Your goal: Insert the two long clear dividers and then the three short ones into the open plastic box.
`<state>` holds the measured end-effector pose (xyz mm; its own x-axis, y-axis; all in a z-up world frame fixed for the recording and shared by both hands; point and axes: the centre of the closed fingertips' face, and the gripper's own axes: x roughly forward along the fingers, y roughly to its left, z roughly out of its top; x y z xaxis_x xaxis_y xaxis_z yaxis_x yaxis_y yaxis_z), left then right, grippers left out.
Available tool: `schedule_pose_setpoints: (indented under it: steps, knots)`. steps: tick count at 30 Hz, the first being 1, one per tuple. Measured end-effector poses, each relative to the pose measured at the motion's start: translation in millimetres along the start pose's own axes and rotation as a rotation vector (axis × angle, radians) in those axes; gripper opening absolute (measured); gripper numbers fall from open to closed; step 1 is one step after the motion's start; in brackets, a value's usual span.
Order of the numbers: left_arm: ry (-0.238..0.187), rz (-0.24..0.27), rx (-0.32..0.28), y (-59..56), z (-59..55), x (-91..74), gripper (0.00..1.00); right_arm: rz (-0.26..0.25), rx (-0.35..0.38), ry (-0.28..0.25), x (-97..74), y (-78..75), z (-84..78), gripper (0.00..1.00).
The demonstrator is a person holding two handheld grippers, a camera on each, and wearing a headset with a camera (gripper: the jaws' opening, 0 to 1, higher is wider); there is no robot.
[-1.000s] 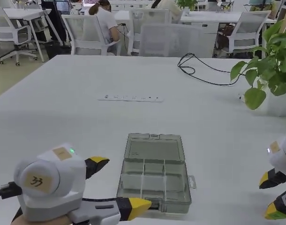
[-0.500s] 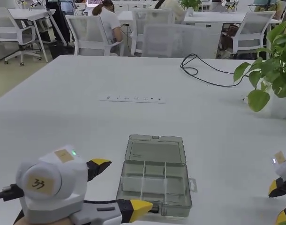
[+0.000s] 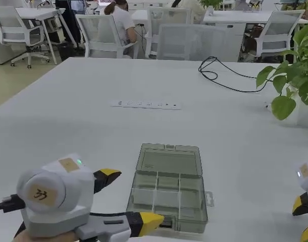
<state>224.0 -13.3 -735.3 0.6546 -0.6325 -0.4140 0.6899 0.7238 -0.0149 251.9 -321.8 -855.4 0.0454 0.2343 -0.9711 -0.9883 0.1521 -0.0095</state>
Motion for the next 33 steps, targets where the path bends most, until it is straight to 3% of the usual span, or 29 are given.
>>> schedule_pose_setpoints:
  steps: [11, 20, 29, 33]
  knots:
    - [0.013, -0.002, 0.006, 0.3, -3.0, -2.0, 0.76, -0.016, 0.038, -0.022, -0.3, -1.6, 1.1, 0.32]
    - [0.010, -0.014, -0.002, -1.7, -2.9, -3.2, 0.74, -0.073, 0.044, -0.038, -2.1, -2.8, 4.1, 0.32]
    - [-0.005, -0.031, -0.081, -4.6, -4.3, -3.7, 0.64, -0.169, -0.010, -0.103, -15.4, -5.4, 38.1, 0.32]
    - [-0.022, -0.033, -0.128, -3.7, -2.3, -4.8, 0.60, -0.206, -0.024, -0.174, -27.9, -7.5, 65.5, 0.32]
